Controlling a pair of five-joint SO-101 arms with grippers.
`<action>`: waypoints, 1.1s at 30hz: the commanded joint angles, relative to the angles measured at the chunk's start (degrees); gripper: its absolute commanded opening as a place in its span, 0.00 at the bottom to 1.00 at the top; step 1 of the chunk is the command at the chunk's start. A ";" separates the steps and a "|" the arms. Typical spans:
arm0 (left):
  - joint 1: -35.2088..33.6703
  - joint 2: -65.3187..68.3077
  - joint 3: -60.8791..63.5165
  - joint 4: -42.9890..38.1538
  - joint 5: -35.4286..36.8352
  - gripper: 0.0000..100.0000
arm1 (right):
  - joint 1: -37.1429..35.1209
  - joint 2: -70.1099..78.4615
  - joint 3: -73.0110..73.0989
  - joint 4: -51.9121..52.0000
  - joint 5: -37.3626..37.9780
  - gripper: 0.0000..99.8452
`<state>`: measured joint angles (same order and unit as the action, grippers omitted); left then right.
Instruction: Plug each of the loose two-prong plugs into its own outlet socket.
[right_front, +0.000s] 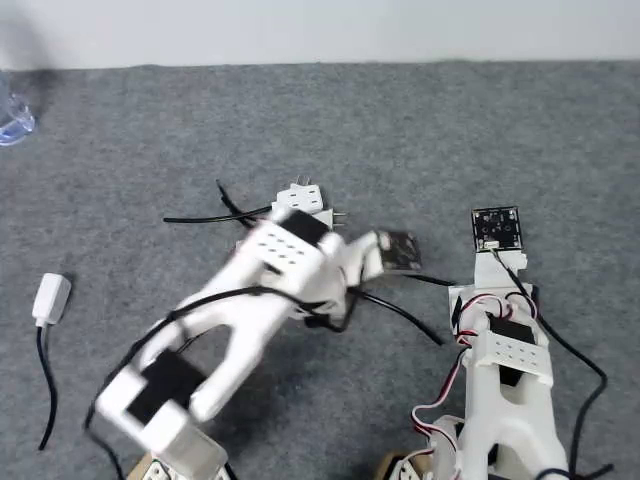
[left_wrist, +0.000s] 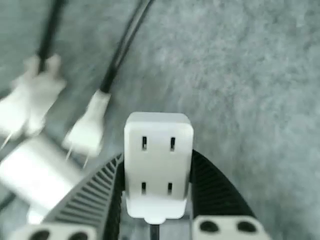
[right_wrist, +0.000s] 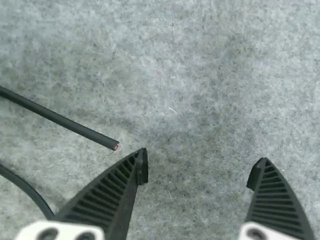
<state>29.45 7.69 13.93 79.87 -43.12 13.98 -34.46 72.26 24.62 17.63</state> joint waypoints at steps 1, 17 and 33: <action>-4.92 -15.38 -2.59 8.18 -0.62 0.01 | -0.31 0.04 -0.35 -1.19 0.70 0.31; -43.96 -35.16 -4.35 17.76 -17.32 0.01 | -0.40 0.04 1.41 -4.26 0.70 0.31; -77.71 -14.68 5.93 -19.87 -25.23 0.01 | -0.40 0.04 1.41 -4.26 0.70 0.31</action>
<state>-45.54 -12.97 20.35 68.62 -68.18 13.98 -34.46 74.11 21.54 17.63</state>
